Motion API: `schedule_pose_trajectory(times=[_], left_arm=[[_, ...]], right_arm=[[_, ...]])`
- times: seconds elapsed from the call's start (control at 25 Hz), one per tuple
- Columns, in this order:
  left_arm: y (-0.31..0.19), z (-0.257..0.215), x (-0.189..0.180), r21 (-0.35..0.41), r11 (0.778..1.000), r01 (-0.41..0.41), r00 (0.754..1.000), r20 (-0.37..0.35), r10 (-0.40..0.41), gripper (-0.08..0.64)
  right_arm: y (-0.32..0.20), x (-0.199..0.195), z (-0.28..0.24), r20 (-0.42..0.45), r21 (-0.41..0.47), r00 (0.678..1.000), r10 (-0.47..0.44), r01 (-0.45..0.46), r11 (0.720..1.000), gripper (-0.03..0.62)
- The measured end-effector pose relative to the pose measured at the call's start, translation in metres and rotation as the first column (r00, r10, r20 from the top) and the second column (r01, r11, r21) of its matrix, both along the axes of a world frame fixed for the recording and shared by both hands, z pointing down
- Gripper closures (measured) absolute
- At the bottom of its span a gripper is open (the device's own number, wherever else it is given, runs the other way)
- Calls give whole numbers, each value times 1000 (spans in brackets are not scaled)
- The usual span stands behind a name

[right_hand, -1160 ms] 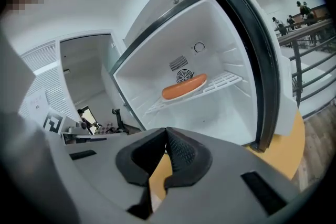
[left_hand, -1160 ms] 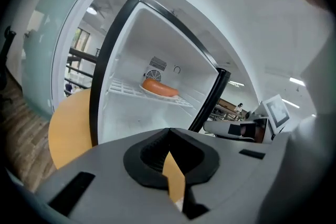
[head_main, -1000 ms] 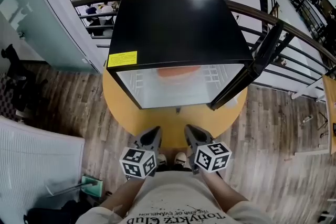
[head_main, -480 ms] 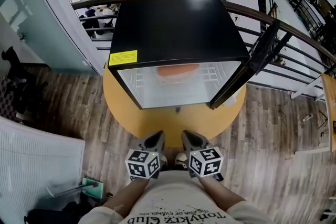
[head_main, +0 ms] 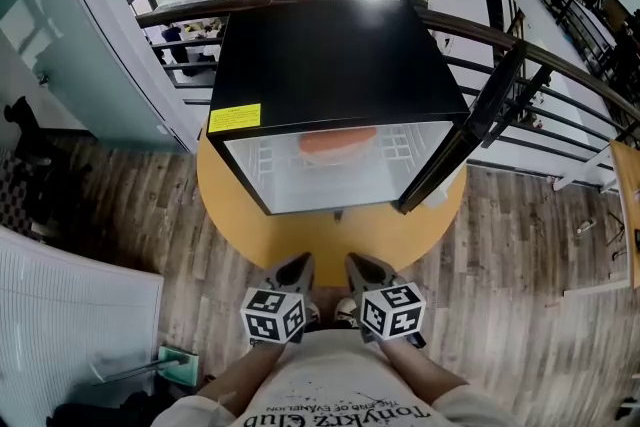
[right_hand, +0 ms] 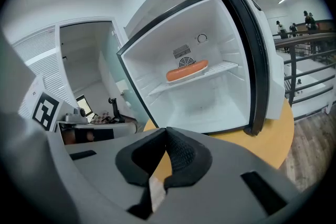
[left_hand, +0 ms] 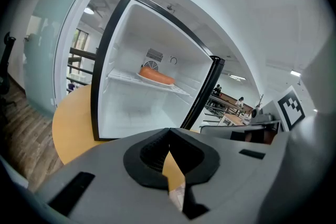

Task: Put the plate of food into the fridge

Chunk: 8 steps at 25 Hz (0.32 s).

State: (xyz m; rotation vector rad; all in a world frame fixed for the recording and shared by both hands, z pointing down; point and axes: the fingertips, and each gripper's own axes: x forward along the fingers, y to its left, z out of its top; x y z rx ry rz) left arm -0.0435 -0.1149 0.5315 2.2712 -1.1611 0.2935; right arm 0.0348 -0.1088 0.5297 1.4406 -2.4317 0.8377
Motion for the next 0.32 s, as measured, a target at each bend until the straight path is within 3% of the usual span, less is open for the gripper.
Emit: schedule_pose_trajectory(times=[0.32], left_arm=[[-1,0,0,2,1000,-1,1000,1,1,535]], right_arm=[[1,0,2,4,-5,1000,-1,1,1000,566]])
